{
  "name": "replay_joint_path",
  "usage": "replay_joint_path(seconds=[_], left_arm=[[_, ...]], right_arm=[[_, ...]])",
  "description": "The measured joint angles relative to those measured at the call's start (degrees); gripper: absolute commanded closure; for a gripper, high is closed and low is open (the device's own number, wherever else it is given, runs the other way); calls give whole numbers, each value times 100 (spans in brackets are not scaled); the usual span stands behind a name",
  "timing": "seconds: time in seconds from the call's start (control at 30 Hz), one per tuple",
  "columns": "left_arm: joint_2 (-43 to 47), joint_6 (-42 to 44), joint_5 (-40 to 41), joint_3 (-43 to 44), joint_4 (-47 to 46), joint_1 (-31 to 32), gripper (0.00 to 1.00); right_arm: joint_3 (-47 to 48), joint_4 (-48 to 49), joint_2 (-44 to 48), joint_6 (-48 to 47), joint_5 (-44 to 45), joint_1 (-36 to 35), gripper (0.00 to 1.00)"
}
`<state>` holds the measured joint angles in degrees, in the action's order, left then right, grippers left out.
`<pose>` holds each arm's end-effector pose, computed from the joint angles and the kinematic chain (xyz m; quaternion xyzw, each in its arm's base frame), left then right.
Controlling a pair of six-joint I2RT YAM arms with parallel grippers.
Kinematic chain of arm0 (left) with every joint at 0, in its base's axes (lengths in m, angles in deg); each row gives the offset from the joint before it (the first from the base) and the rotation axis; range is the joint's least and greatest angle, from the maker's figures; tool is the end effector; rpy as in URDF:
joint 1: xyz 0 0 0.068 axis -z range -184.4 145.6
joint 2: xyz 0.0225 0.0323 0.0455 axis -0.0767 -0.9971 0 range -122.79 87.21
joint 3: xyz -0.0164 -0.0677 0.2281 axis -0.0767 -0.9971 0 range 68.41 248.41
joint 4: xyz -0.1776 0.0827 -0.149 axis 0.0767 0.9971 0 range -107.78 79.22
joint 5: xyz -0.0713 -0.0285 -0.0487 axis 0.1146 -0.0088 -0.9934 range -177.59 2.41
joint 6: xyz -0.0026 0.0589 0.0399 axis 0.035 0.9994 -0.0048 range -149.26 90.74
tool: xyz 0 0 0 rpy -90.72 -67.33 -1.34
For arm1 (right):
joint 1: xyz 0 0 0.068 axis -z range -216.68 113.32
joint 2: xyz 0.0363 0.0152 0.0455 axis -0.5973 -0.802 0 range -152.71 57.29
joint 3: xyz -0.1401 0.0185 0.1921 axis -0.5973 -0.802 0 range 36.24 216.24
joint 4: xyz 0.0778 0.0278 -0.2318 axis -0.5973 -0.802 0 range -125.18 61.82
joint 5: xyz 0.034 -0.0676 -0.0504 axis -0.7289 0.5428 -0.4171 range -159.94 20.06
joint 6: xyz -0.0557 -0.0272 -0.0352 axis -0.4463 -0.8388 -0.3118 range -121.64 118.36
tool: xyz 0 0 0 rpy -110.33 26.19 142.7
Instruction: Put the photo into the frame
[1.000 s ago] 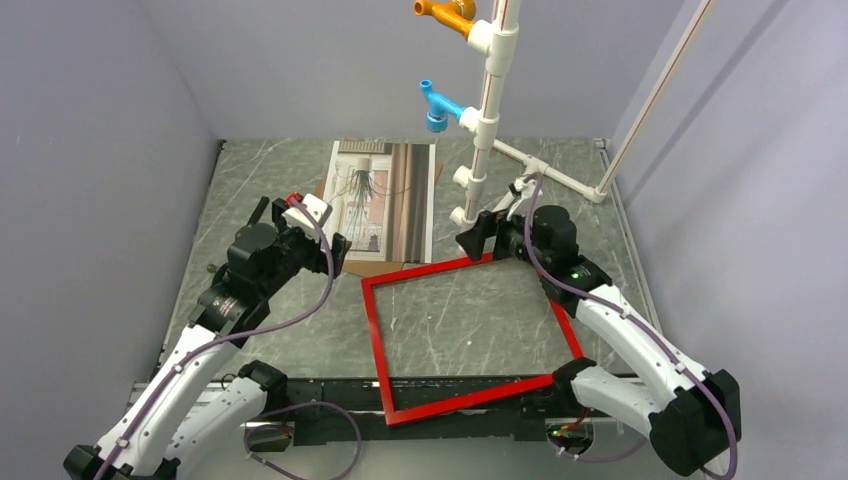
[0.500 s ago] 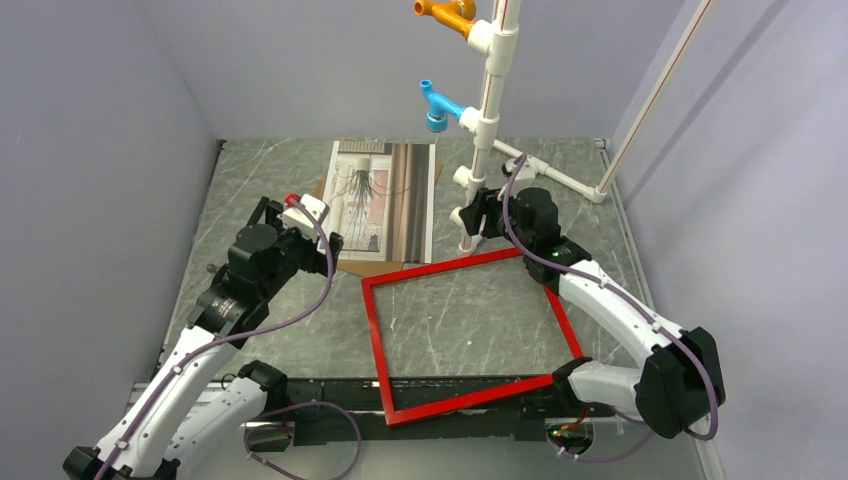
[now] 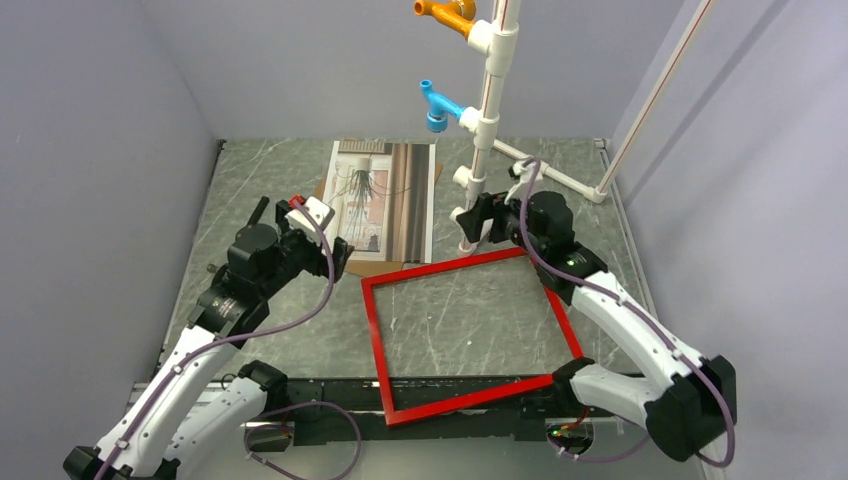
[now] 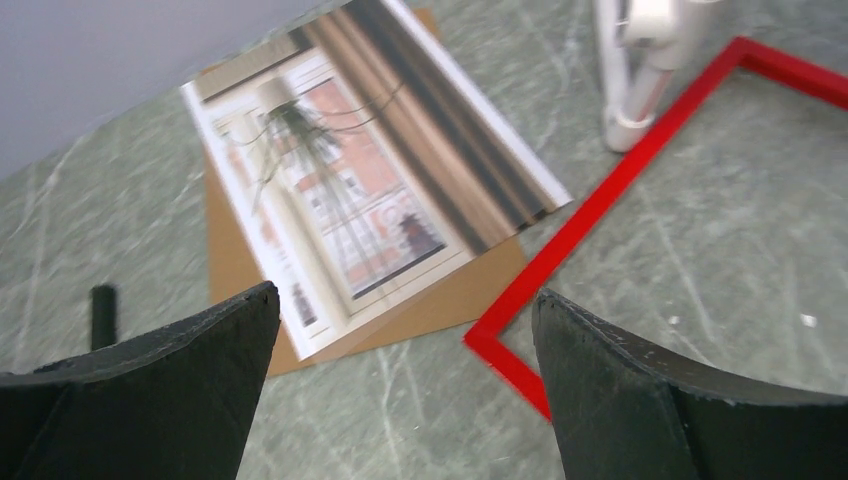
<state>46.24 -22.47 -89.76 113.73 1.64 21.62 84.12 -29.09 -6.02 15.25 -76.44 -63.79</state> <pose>0.1778 -0.0891 0.3059 0.2352 0.7580 -0.1164 0.5971 0.2468 0.1337 0.2772 -0.1051 0.7929 0.2663 0.5379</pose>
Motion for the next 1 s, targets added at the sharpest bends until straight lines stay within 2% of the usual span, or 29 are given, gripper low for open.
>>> replay_joint_path(seconds=[0.17, 0.27, 0.37, 0.5, 0.63, 0.73, 1.0], left_arm=[[-334, -396, -973, 109, -236, 13, 2], [-975, -734, -1486, 544, -256, 142, 2], [-1526, -946, -1727, 905, -284, 457, 3], [-2000, -1102, -1812, 1375, -306, 1086, 3], [-2363, -1202, -1788, 1869, -466, 1644, 5], [-2756, -1226, -1718, 2323, -621, 2063, 7], [-4118, -1174, -1504, 3635, -765, 2822, 8]], right_arm=[[-63, -304, 669, 52, 151, 2, 14], [-107, -538, 872, 133, 203, 50, 14], [-243, -710, 977, 225, 146, 188, 7], [-463, -957, 1106, 407, -146, 734, 1], [-595, -1084, 1252, 584, -527, 1543, 0], [-579, -1117, 1220, 671, -660, 1875, 0], [-166, -1174, 254, 929, -903, 2444, 0]])
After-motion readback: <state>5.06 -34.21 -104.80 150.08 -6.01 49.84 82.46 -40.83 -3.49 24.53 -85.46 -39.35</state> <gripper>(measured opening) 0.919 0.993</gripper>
